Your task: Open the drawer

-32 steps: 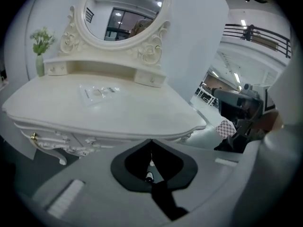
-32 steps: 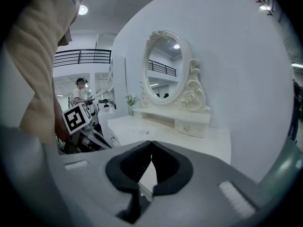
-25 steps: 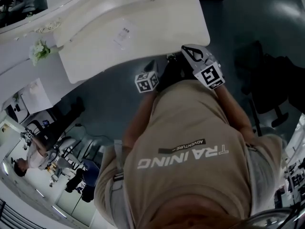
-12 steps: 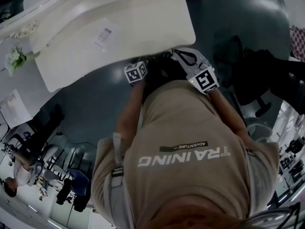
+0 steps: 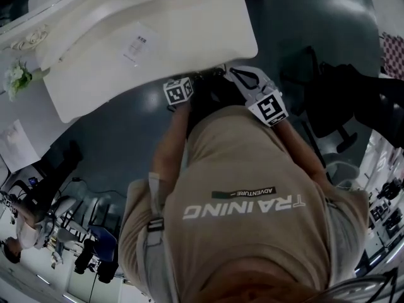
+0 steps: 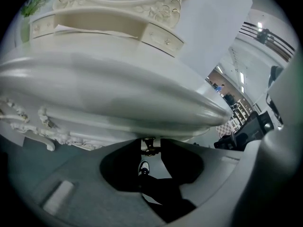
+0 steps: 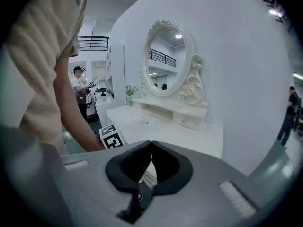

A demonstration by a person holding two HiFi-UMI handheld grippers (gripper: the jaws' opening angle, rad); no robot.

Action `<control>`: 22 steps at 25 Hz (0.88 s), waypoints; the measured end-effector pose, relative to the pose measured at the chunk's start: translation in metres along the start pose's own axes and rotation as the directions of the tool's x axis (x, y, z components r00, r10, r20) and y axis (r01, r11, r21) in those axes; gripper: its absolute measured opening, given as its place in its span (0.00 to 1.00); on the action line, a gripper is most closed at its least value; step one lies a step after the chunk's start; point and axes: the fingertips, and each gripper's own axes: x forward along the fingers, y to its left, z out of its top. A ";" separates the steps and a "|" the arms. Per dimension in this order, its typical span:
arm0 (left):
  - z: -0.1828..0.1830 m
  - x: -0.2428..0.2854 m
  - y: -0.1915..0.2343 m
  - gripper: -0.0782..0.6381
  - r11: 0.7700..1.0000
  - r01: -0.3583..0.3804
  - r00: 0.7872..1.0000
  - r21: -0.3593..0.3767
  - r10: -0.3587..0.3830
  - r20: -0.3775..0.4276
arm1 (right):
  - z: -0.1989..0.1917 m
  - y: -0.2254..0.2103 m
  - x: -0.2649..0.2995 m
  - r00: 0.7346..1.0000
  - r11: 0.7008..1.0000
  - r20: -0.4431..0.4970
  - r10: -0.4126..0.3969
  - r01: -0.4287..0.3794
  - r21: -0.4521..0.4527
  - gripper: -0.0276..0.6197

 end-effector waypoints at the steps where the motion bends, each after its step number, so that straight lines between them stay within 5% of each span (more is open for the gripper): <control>1: -0.003 -0.001 -0.001 0.29 1.000 0.001 1.000 -0.005 -0.001 -0.006 | 0.000 0.000 -0.001 1.000 1.000 0.002 -0.005 0.005 0.002 0.05; 22: -0.089 -0.032 -0.030 0.29 1.000 0.000 0.988 0.003 0.000 -0.155 | -0.021 0.018 -0.030 0.997 0.995 0.080 -0.013 0.005 0.095 0.05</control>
